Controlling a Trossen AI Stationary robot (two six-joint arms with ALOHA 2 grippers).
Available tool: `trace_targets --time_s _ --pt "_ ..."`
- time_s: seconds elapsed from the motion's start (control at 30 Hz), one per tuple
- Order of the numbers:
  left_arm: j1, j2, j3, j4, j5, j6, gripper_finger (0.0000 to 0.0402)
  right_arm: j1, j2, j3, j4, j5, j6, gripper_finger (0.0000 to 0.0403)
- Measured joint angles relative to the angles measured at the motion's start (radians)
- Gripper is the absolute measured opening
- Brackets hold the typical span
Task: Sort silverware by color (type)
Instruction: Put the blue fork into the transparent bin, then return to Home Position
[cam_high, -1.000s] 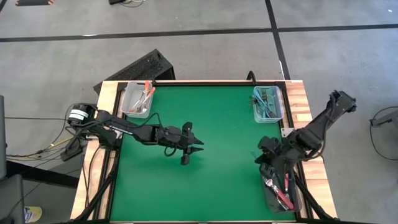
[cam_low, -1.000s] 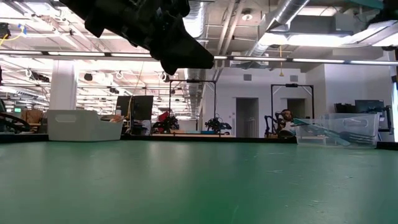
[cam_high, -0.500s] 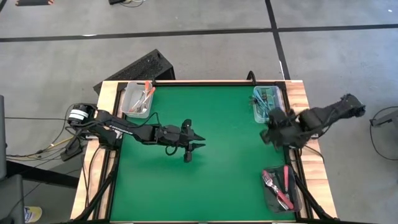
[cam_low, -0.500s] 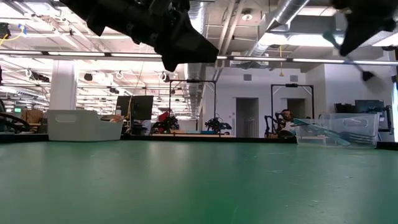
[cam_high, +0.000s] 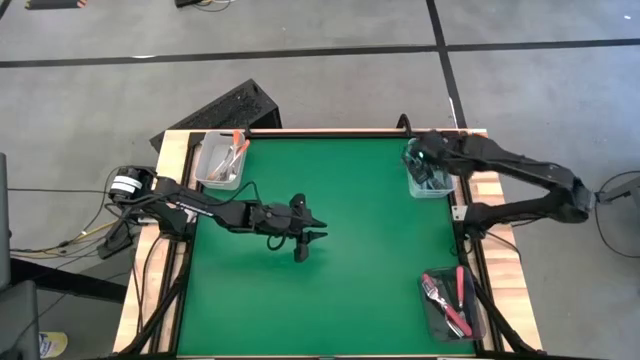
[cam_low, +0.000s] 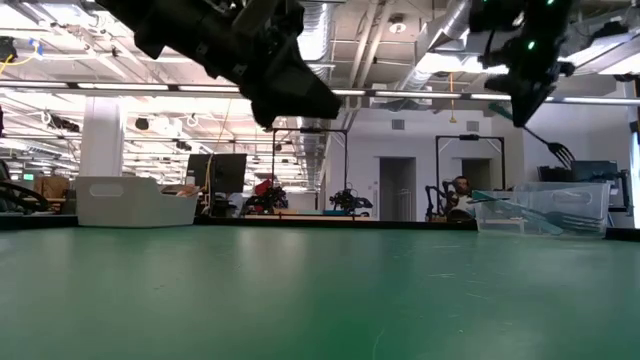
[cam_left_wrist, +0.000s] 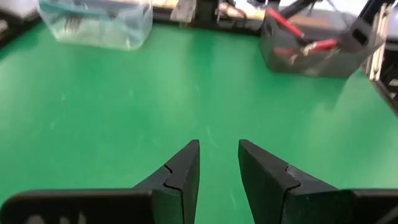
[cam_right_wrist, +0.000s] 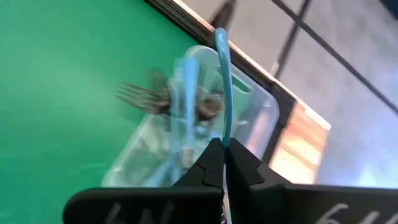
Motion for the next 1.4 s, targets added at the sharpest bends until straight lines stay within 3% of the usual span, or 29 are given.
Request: trace_targets --time_s 0.1,0.23,0.4,0.67,0.83,0.97,1.2,1.4 --pt "0.0 0.0 0.0 -0.061 -0.007 -0.042 0.0097 -0.099 0.055 0.0 0.023 -0.027 -0.056 0.0016" --pt "-0.009 0.0 0.0 -0.163 -0.096 -0.105 0.0097 -0.184 0.128 0.0 0.036 -0.107 -0.076 0.0036" --pt "-0.043 0.0 0.0 -0.265 -0.25 -0.143 0.0097 -0.244 0.2 0.0 0.051 -0.251 -0.099 0.0101" --pt "-0.08 0.0 0.0 -0.287 -0.292 -0.144 0.0097 -0.247 0.22 0.0 0.086 -0.249 -0.108 0.0211" --pt "-0.102 -0.008 0.0 -0.31 -0.346 -0.144 0.0097 -0.136 0.121 -0.001 0.232 -0.386 -0.1 0.0229" --pt "-0.145 -0.045 -0.001 -0.304 -0.385 -0.131 0.0097 0.011 -0.016 -0.075 0.535 -0.503 -0.054 0.0224" --pt "-0.256 -0.172 -0.001 -0.332 -0.513 -0.082 0.0087 0.319 -0.155 -0.321 1.102 -0.494 0.007 0.0212" --pt "-0.284 -0.211 -0.01 -0.264 -0.554 -0.036 0.0075 0.541 -0.078 -0.463 1.603 -0.468 -0.105 0.0202"
